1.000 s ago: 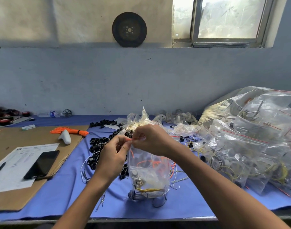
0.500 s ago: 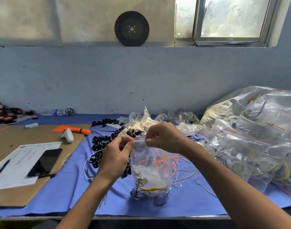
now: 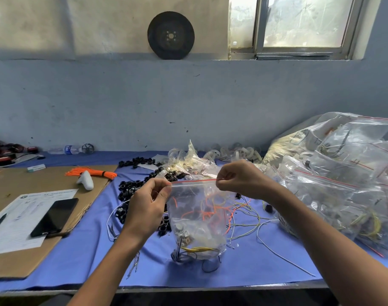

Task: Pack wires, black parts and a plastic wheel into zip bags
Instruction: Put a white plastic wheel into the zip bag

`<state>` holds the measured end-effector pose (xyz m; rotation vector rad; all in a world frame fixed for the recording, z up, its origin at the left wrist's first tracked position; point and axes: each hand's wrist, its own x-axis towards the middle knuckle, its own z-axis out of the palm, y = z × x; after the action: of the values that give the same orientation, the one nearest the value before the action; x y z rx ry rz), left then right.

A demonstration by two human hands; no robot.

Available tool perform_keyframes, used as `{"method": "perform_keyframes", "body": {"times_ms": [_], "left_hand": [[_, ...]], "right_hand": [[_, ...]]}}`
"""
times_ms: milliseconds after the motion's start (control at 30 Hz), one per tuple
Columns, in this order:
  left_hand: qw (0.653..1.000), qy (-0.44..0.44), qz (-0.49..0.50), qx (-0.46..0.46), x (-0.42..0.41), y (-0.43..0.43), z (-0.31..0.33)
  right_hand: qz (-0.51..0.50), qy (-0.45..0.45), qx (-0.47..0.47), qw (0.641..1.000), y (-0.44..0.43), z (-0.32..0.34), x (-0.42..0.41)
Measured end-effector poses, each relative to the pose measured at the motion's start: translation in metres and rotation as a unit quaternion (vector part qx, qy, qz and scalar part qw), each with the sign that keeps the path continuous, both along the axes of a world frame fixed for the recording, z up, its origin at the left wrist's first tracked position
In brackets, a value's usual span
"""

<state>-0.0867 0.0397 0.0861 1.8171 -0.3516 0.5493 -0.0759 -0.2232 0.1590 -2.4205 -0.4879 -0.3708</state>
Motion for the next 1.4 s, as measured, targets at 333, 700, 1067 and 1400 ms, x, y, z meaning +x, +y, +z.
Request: {"method": "perform_keyframes", "body": {"times_ms": [333,700,1067,1400], "left_hand": [[1.0,-0.001,0.004,0.006,0.001,0.005,-0.001],[1.0,0.002,-0.025,0.003,-0.002,0.001,-0.002],[0.987,0.009,-0.133,-0.089,-0.016,-0.031,0.0],[0.992,0.04,-0.069,-0.099,-0.009,-0.007,-0.027]], "right_hand": [[-0.015,0.009,-0.016,1.0,-0.036,0.0,-0.001],[-0.02,0.012,0.109,0.994,-0.049,-0.023,-0.02],[0.087,0.244,0.26,0.93,0.017,-0.139,-0.051],[-0.058,0.082,0.251,0.963,-0.037,-0.139,-0.044]]}}
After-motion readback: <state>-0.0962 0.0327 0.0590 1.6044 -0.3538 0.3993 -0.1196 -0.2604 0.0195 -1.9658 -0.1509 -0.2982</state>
